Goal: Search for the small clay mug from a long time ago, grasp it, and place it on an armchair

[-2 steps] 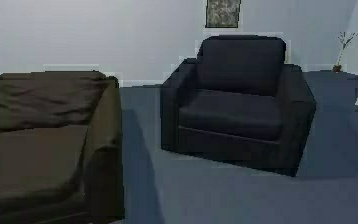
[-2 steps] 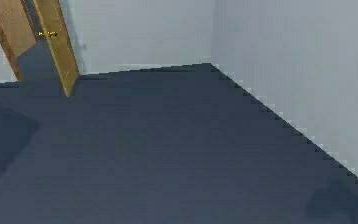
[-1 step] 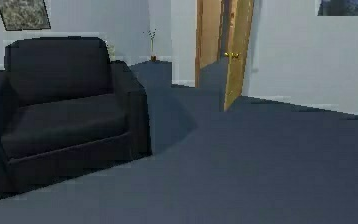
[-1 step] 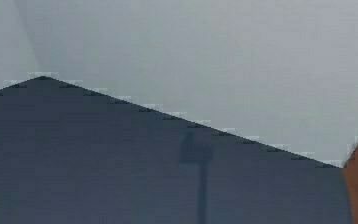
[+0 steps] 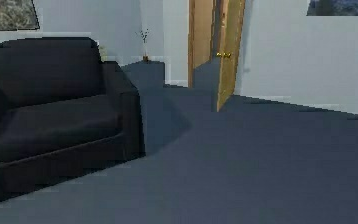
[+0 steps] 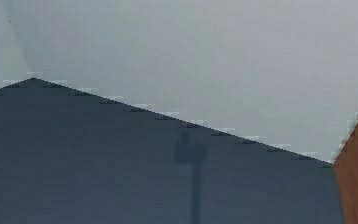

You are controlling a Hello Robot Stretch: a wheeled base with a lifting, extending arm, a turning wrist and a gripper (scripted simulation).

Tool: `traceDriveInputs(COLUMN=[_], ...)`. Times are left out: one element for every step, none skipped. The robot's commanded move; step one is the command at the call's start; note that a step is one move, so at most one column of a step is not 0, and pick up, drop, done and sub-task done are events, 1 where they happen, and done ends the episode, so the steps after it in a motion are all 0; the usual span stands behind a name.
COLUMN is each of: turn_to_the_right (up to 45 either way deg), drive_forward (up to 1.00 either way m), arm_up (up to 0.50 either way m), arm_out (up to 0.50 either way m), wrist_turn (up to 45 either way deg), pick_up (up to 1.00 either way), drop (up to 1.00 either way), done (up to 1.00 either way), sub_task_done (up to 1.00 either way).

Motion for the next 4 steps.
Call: traceDriveInputs(turn_to_the_right=[9.0, 0.0, 0.0, -21.0], drive_forward=[0.0, 1.0, 0.85, 0.0], arm_up=[0.0, 0.0, 0.0, 0.0], arm_out=[0.0, 0.0, 0.0, 0.0], wrist_turn=[0.0, 0.0, 0.0, 0.0], pick_up=[0.0, 0.0, 0.0, 0.0], drop=[0.0, 0.0, 0.0, 0.0], done=[0.0, 0.0, 0.0, 0.0], sub_task_done=[0.0, 0.0, 0.0, 0.0])
